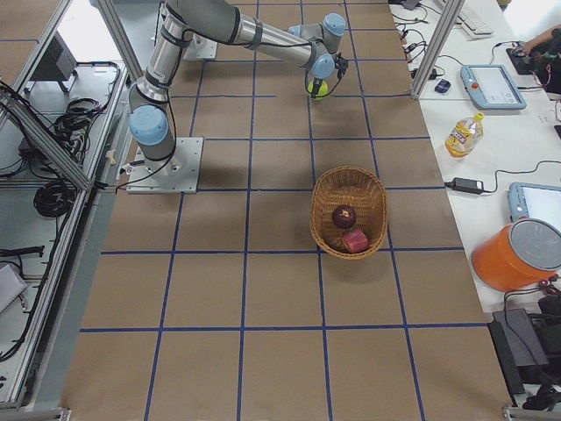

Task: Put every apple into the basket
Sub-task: 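Carry the green apple to the basket with the right gripper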

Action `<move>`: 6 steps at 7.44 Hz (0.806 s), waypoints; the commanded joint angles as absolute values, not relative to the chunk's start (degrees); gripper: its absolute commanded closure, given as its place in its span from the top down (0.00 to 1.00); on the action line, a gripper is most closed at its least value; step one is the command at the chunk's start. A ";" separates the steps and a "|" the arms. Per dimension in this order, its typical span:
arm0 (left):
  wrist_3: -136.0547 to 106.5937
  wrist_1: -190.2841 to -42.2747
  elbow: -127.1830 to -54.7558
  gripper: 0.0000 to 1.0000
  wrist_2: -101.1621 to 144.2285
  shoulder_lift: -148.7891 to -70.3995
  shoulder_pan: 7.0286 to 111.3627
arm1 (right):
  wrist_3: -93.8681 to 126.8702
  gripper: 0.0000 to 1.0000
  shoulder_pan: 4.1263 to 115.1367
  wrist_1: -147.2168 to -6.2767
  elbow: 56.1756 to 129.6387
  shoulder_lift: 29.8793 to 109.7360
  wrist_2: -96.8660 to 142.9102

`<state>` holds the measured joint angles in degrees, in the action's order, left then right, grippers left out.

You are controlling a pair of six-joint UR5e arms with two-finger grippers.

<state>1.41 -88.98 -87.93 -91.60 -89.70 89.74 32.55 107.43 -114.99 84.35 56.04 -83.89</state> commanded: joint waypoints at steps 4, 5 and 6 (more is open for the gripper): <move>1.41 -88.95 -87.89 1.00 -91.58 -89.74 89.74 | 21.58 0.00 91.98 -99.95 77.43 63.54 -88.85; 1.41 -88.95 -87.89 1.00 -91.67 -89.74 89.74 | 15.09 0.00 86.63 -99.76 77.26 63.54 -89.21; 1.41 -89.03 -87.98 1.00 -91.67 -89.65 89.74 | 7.29 0.00 81.70 -99.84 77.34 63.46 -89.73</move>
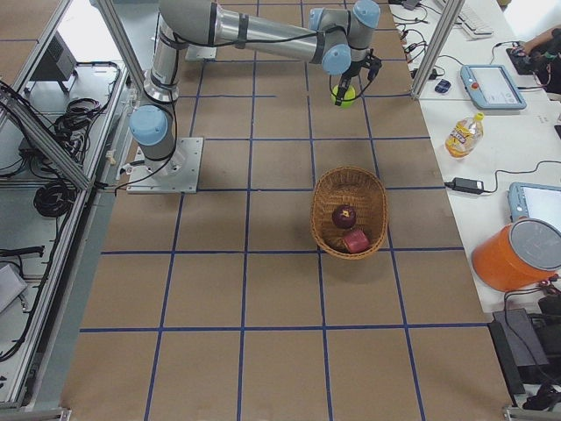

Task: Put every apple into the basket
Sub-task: 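Carry the green apple to the basket with the right gripper, then open the right gripper to drop the green apple into the basket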

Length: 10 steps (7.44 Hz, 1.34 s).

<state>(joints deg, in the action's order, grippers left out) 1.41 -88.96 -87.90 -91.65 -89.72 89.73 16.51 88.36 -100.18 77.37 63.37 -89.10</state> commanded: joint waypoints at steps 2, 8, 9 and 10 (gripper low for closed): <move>1.41 -89.03 -87.98 1.00 -91.67 -89.74 89.74 | -6.88 0.00 74.65 -100.98 77.78 62.58 -94.56; 1.41 -88.95 -87.98 1.00 -91.67 -89.65 89.74 | -15.64 0.52 69.70 -108.00 77.87 56.97 -97.39; 1.41 -88.95 -87.98 1.00 -91.67 -89.74 89.74 | -16.08 0.98 69.70 -109.50 77.96 56.34 -97.64; 1.41 -88.95 -87.98 1.00 -91.67 -89.74 89.74 | -16.26 1.00 69.26 -108.12 77.96 56.60 -98.17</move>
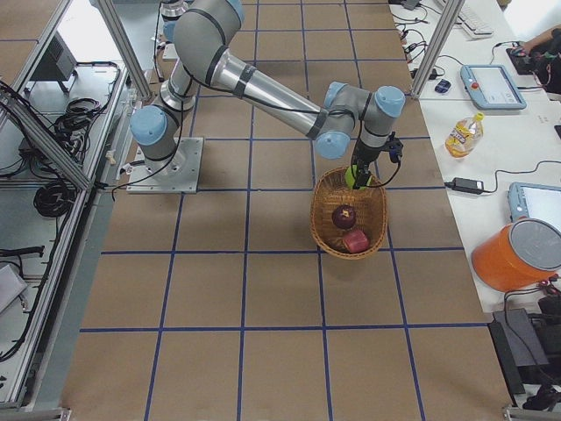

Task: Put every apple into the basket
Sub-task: 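Open the right gripper to drop the green apple into the basket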

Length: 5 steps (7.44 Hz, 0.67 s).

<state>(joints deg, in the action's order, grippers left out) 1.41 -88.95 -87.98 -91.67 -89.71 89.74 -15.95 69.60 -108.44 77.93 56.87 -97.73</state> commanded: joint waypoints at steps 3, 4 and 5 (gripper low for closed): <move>1.41 -89.03 -87.98 1.00 -91.76 -89.74 89.65 | -17.14 1.00 66.27 -96.03 77.61 62.28 -97.12; 1.41 -89.03 -87.98 1.00 -91.76 -89.74 89.65 | -16.53 1.00 66.70 -91.02 77.61 64.75 -95.99; 1.41 -88.95 -87.98 1.00 -91.76 -89.74 89.65 | -16.44 1.00 66.80 -87.83 77.61 66.43 -95.89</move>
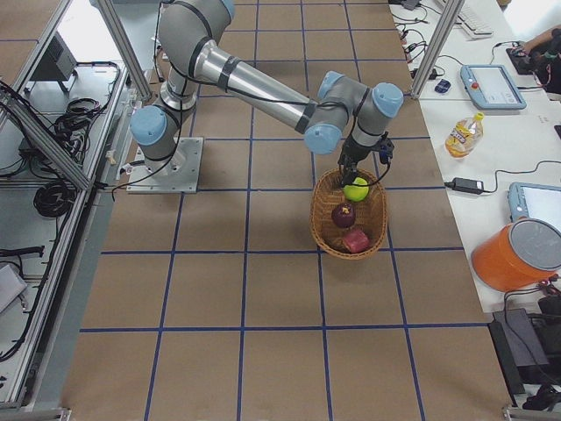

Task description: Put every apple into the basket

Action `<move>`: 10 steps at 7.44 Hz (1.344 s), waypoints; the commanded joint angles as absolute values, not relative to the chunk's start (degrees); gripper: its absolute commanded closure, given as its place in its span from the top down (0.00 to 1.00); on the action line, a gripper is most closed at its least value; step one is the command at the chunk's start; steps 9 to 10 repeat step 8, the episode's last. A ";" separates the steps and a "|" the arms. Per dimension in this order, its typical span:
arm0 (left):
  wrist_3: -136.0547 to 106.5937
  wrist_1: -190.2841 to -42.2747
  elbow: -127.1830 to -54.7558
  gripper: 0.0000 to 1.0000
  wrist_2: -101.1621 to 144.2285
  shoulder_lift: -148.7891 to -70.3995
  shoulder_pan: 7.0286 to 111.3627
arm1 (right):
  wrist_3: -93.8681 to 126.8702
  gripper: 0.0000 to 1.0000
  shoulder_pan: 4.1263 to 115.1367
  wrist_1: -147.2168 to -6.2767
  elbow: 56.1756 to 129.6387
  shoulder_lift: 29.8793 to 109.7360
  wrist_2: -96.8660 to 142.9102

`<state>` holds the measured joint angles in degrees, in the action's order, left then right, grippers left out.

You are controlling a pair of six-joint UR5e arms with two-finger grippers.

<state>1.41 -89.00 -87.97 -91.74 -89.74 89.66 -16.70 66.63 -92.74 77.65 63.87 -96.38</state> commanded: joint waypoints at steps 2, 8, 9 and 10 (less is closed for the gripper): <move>1.41 -89.03 -87.98 1.00 -91.76 -89.65 89.65 | -13.82 1.00 67.84 -85.79 77.61 69.16 -92.57; 1.41 -89.03 -87.98 1.00 -91.76 -89.65 89.56 | -9.14 1.00 70.58 -92.90 77.61 68.03 -91.93; 1.41 -89.03 -87.98 1.00 -91.76 -89.65 89.56 | -9.14 1.00 70.58 -92.90 77.61 68.03 -91.93; 1.41 -89.03 -87.98 1.00 -91.76 -89.65 89.56 | -9.14 1.00 70.58 -92.90 77.61 68.03 -91.93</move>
